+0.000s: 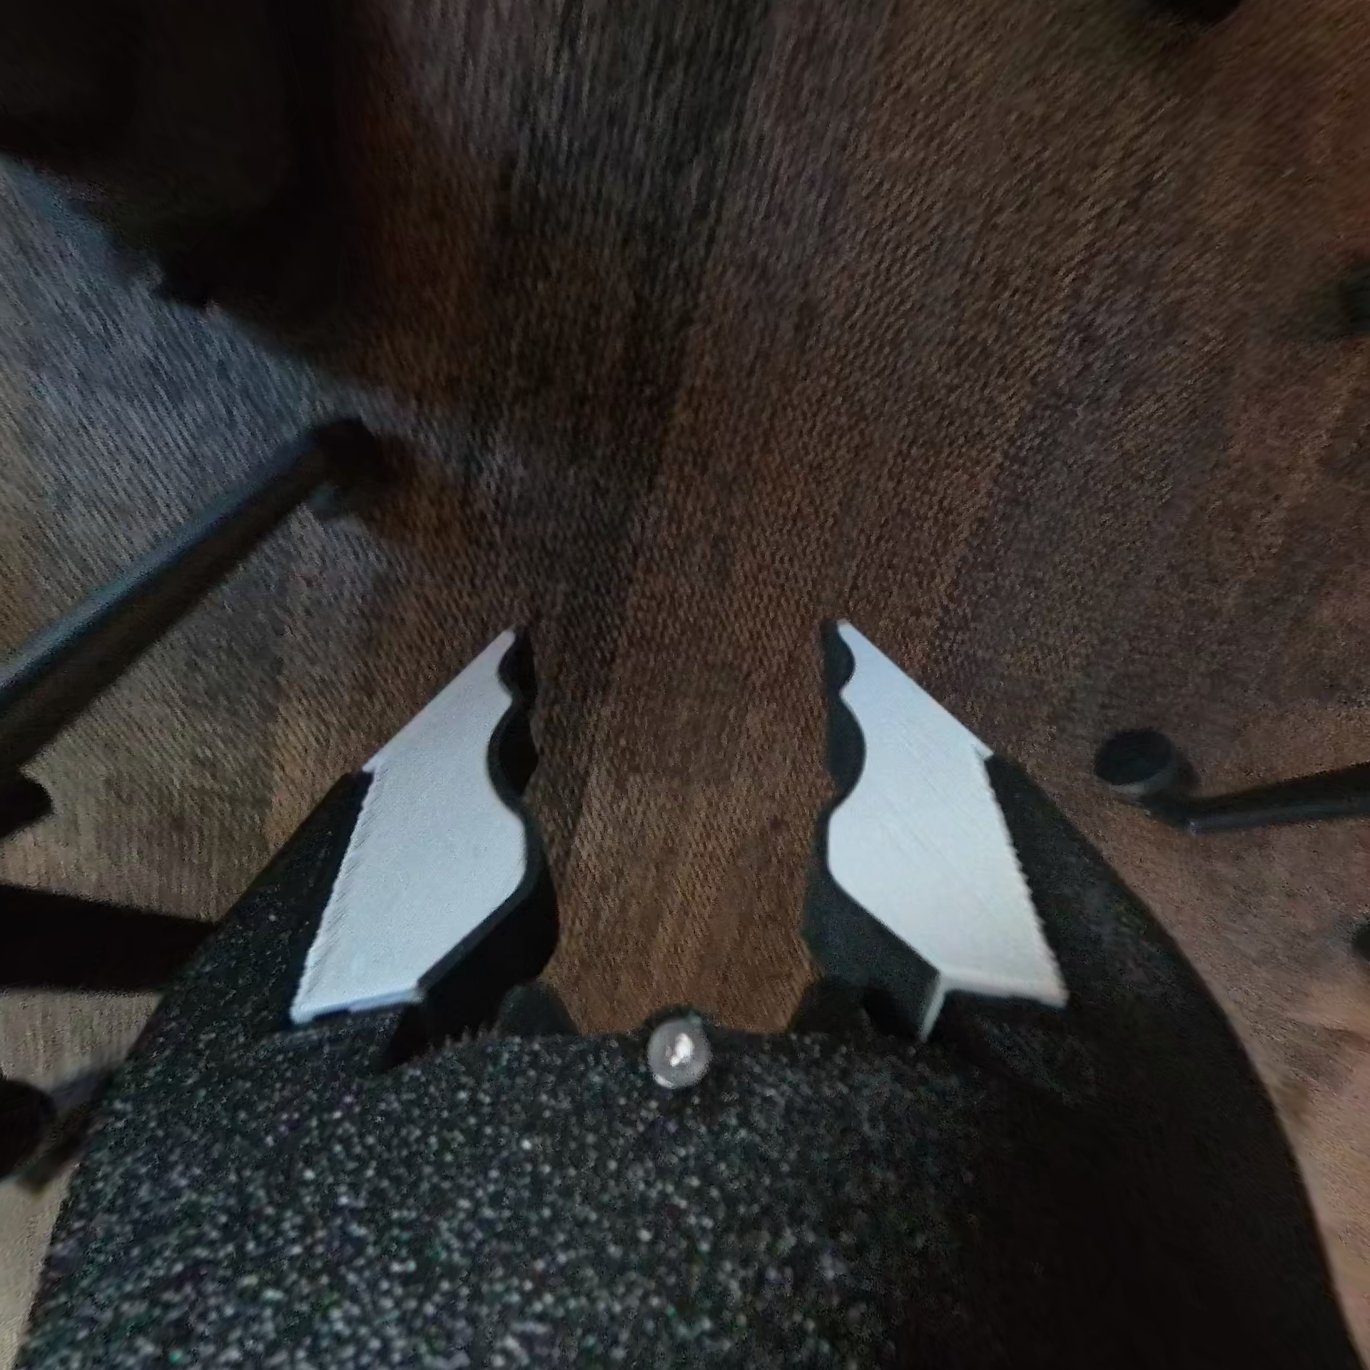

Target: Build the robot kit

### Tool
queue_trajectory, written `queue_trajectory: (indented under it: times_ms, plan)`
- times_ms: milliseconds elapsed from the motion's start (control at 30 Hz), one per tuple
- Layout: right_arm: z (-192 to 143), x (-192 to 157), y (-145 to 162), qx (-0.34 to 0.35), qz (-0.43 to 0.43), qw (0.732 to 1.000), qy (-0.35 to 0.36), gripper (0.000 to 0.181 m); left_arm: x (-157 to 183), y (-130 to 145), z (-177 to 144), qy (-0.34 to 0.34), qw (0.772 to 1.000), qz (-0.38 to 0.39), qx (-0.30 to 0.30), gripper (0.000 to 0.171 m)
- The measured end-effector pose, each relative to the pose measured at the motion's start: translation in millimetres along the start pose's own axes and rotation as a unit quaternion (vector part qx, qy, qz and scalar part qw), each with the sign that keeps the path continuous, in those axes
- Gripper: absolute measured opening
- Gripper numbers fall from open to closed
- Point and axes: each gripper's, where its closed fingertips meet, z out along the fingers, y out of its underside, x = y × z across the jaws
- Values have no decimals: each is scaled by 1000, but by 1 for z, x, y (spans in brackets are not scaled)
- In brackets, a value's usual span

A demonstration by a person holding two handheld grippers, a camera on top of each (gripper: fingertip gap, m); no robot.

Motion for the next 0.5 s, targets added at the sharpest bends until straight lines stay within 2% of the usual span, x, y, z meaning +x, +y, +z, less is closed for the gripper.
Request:
queue_trajectory:
  times_ms: [67,133,200,233,267,333,400,467,500]
  plan:
    - [-15,5,-2,54,22,998,3,81,30,-94,6,37,996,43,63,73]
    - [-26,3,9,82,50,995,-3,82,81,-171,13,79,987,97,98,79]
    - [-26,-9,37,82,87,993,-18,82,153,-235,14,140,970,137,141,81]
    - [-24,-19,56,73,106,991,-29,81,194,-258,14,173,960,155,156,81]
    - [-20,-29,79,62,122,990,-37,81,236,-274,15,207,949,175,161,83]
    - [-11,-50,136,25,143,989,-41,80,320,-289,16,272,922,224,159,85]
    - [-5,-73,203,-23,174,984,-41,79,392,-286,19,296,891,305,159,85]
    - [-4,-100,271,-73,216,973,-44,79,444,-275,29,279,868,374,169,86]
    - [-6,-114,303,-96,236,966,-44,79,469,-264,31,291,858,388,170,81]
